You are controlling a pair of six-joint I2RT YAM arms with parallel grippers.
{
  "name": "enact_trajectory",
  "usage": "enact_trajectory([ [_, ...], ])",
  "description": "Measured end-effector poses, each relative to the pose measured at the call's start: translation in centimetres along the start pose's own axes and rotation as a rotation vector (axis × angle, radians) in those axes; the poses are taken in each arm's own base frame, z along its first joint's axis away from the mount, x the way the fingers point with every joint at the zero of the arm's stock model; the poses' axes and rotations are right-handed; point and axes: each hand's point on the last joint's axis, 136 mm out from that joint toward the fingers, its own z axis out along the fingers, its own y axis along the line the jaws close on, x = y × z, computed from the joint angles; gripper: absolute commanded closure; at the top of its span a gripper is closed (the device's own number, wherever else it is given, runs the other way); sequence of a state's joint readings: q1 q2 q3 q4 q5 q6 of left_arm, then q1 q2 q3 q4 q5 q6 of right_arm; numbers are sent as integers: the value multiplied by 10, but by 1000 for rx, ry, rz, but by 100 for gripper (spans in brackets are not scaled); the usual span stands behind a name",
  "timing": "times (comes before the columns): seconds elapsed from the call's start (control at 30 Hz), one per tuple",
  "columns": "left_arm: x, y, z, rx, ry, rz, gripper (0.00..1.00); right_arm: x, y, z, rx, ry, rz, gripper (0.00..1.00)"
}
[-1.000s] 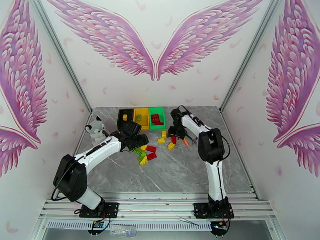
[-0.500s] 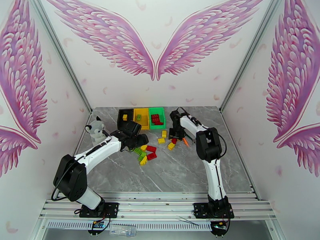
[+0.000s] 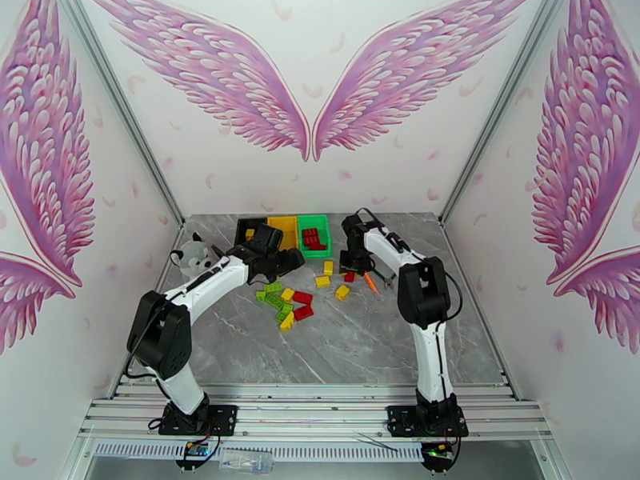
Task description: Sort the legos into containers by color
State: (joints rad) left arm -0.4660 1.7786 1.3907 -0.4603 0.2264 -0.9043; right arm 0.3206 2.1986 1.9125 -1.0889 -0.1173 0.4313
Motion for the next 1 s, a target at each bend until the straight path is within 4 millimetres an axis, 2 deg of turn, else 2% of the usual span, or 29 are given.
enact_trajectory([
  [0.1,-12,-9,10,58,4,-46,25,-2,15,-14,-76,-13,21,71],
  [0.27,-34,-20,24,151,3,-127,25,-11,47,-22,-251,-17,79,70],
  [0.4,-59,-24,25,214,-25,-198,26,-32,79,-36,-411,-43,128,69],
  [0.53,-87,-28,16,256,-67,-234,26,-63,109,-46,-545,-80,167,60],
  [0.63,-104,-33,5,279,-101,-234,27,-87,125,-48,-618,-103,196,45],
  [0.77,-107,-35,3,283,-110,-225,27,-109,134,-48,-679,-115,248,36],
  [1.0,-95,-18,-1,224,-112,-211,29,-120,131,-53,-713,-120,284,37],
])
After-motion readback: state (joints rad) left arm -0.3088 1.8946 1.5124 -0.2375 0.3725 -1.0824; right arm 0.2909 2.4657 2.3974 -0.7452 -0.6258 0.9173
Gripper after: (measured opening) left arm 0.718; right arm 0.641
